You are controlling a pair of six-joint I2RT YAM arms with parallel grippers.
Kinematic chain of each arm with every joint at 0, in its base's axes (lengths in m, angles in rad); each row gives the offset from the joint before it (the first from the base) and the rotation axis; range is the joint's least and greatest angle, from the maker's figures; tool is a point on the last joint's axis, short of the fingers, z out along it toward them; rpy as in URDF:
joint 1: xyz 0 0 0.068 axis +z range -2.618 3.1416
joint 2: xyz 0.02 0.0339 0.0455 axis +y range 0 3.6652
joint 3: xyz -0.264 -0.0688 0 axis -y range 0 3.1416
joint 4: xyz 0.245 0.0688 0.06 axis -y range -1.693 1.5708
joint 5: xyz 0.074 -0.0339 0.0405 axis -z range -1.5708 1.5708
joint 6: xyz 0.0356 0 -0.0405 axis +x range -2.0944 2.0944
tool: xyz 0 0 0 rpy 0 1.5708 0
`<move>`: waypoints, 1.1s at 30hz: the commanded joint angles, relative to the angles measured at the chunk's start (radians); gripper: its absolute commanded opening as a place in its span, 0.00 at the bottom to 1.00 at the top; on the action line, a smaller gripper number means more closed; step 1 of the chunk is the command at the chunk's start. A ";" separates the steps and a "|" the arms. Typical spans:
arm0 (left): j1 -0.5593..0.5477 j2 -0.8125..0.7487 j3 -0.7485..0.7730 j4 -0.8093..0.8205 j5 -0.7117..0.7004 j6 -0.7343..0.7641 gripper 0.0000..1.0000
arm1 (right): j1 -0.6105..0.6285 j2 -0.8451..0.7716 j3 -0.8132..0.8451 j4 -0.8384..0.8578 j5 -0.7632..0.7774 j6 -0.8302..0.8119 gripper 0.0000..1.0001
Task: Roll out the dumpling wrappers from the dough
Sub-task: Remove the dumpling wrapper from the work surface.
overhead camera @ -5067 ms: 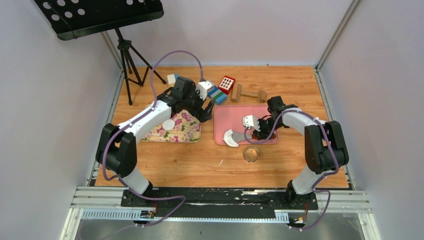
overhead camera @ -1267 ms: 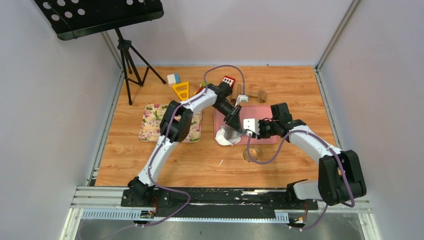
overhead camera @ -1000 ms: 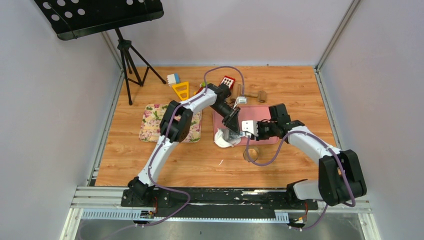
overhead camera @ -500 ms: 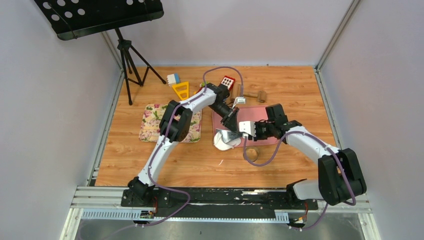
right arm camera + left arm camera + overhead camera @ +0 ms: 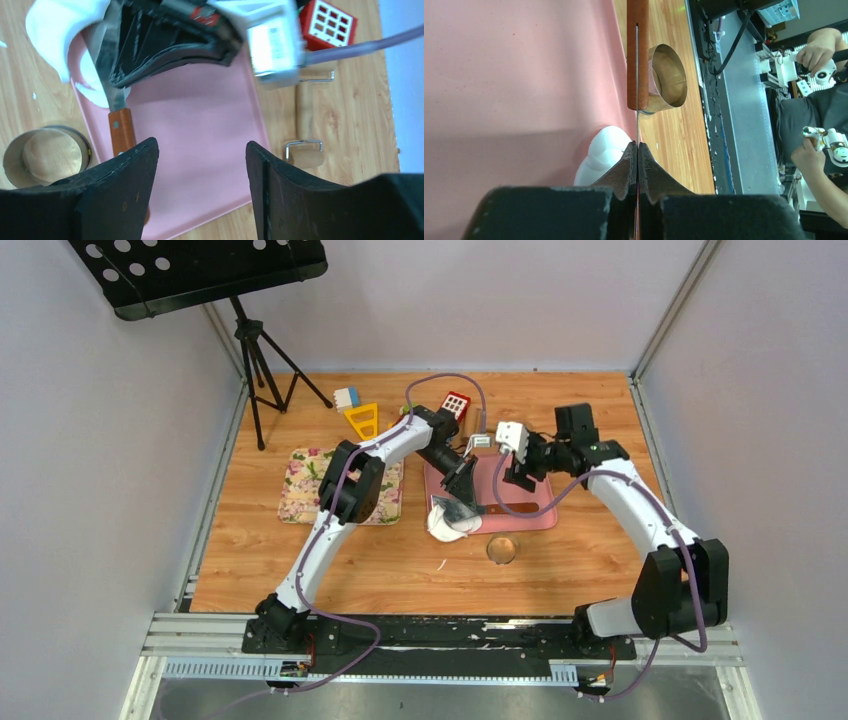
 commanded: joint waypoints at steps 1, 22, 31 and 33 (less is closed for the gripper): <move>-0.004 -0.040 0.017 -0.015 0.031 0.039 0.00 | -0.077 0.093 0.169 -0.242 -0.189 0.124 0.66; 0.004 -0.080 -0.004 0.005 0.040 0.035 0.00 | -0.123 0.472 0.407 -0.799 -0.292 -0.144 0.60; 0.003 -0.077 -0.016 0.023 0.042 0.025 0.00 | -0.122 0.544 0.438 -0.792 -0.227 -0.142 0.59; 0.004 -0.078 -0.016 0.028 0.044 0.023 0.00 | -0.120 0.562 0.445 -0.793 -0.215 -0.141 0.59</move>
